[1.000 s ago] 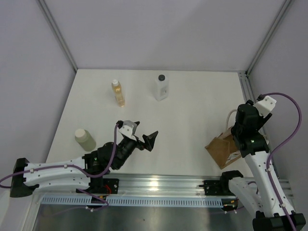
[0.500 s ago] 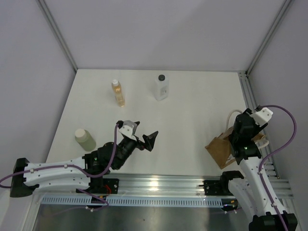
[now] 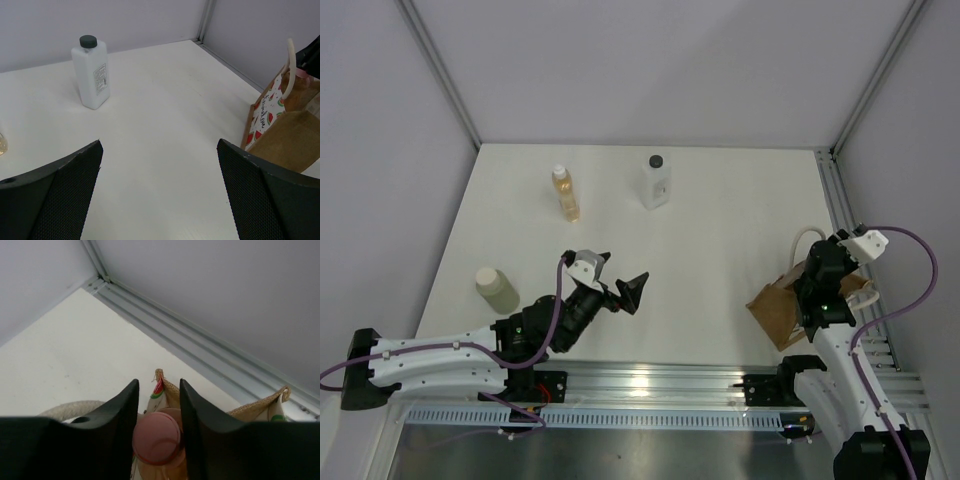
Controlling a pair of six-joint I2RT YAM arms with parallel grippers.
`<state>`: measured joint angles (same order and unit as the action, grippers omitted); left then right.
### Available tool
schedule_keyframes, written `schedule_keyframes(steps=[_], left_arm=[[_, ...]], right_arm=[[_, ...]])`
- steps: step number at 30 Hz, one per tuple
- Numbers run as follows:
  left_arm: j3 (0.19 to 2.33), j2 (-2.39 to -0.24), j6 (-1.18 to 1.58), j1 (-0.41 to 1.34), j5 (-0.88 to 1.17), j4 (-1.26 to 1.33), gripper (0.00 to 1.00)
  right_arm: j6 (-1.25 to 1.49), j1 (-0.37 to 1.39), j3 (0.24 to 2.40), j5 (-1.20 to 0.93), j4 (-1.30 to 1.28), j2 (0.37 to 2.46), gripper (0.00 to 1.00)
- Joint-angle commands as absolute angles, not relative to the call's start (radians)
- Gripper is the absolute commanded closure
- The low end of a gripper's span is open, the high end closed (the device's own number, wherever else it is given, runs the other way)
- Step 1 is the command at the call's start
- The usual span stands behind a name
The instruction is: Place the personal care products into the canvas bag
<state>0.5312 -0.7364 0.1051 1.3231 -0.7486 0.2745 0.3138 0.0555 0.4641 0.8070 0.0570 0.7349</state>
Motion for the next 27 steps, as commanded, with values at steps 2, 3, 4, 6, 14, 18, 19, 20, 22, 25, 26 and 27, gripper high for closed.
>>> schedule_keyframes(steps=[2,3,4,6,14,18,19,20,22,25,26,27], left_arm=[[0.548,-0.724,0.123,1.319,-0.75,0.295,0.01],[0.549,-0.721,0.123,1.319,-0.75,0.295,0.0],[0.546,-0.719,0.123,1.319,-0.749,0.296,0.01],[0.54,-0.718,0.123,1.319,-0.749,0.304,0.01],[0.549,-0.741,0.112,1.319,-0.756,0.305,0.01],[0.551,-0.747,0.11,1.319,-0.756,0.308,0.01],[0.551,-0.747,0.112,1.319,-0.756,0.31,0.01],[0.549,-0.747,0.109,1.319,-0.759,0.308,0.01],[0.549,-0.747,0.109,1.319,-0.762,0.308,0.01],[0.546,-0.741,0.101,1.319,-0.775,0.313,0.01],[0.545,-0.745,0.101,1.319,-0.782,0.317,0.0],[0.545,-0.747,0.101,1.319,-0.791,0.319,0.01]], right_arm=[[0.379,0.045,0.43,0.844,0.23,0.762,0.64],[0.382,0.041,0.42,0.842,0.236,0.765,0.63],[0.39,0.04,0.41,0.838,0.244,0.77,0.62],[0.391,0.04,0.407,0.838,0.242,0.775,0.62],[0.394,0.037,0.581,0.813,0.042,0.721,0.46],[0.396,0.038,0.779,0.763,-0.17,0.741,0.33],[0.391,0.037,0.819,0.715,-0.245,0.753,0.29],[0.385,0.035,0.857,0.686,-0.279,0.77,0.19],[0.379,0.037,0.963,0.59,-0.378,0.825,0.13],[0.341,0.04,1.011,0.327,-0.39,0.844,0.06],[0.334,0.044,1.017,0.263,-0.385,0.841,0.05],[0.324,0.082,1.022,0.214,-0.37,0.835,0.05]])
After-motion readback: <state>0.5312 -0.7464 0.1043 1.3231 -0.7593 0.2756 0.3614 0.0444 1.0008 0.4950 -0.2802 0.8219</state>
